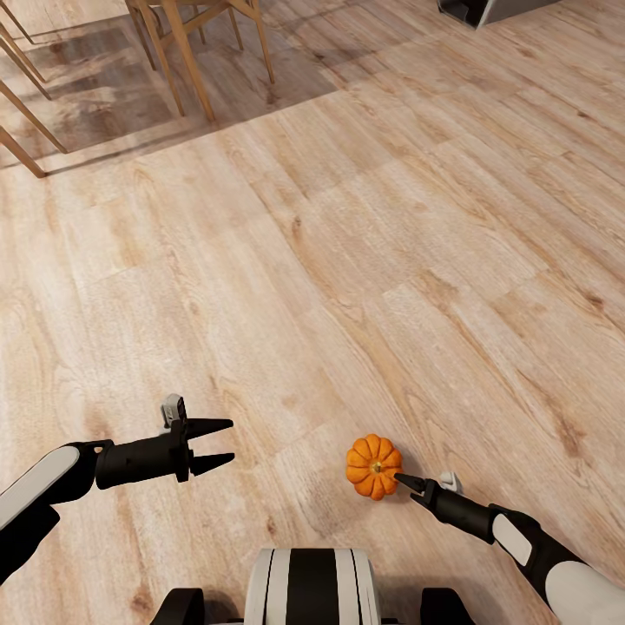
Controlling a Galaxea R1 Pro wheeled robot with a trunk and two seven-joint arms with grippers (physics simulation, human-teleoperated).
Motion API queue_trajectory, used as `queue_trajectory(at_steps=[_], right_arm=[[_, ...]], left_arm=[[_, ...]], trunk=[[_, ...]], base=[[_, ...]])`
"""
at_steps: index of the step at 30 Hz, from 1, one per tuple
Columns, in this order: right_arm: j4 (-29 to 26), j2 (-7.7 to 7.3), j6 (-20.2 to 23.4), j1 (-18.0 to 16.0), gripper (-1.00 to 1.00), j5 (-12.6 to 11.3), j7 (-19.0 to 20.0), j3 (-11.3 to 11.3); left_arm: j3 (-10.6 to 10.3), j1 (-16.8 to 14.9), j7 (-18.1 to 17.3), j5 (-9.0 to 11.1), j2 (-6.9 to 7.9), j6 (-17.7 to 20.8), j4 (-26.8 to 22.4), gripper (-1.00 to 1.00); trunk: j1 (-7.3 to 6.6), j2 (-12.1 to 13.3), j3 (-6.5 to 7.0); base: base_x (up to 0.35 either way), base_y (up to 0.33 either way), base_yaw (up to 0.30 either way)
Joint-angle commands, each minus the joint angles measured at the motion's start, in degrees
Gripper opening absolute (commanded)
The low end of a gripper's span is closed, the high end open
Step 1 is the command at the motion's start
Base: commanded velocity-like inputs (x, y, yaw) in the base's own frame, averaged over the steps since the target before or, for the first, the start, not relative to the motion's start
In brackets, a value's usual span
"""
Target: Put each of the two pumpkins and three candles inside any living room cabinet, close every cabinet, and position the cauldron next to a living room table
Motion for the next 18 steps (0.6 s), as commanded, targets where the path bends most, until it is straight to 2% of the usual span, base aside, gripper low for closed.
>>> queue_trajectory(at_steps=[1, 18], right_arm=[[-0.01, -0.05, 0.40, -0.02, 1.00, -0.60, 0.02, 0.35], [-0.02, -0.09, 0.40, -0.02, 1.00, -0.60, 0.53, 0.35]], left_arm=[[-0.12, -0.05, -0.60, -0.43, 0.05, 0.01, 0.03, 1.00], [-0.12, -0.06, -0.60, -0.43, 0.05, 0.01, 0.00, 1.00]], trunk=[[-0.01, -0.01, -0.03], [-0.01, -0.01, -0.03]], base=[[0.000, 0.000, 0.000], [0.000, 0.000, 0.000]])
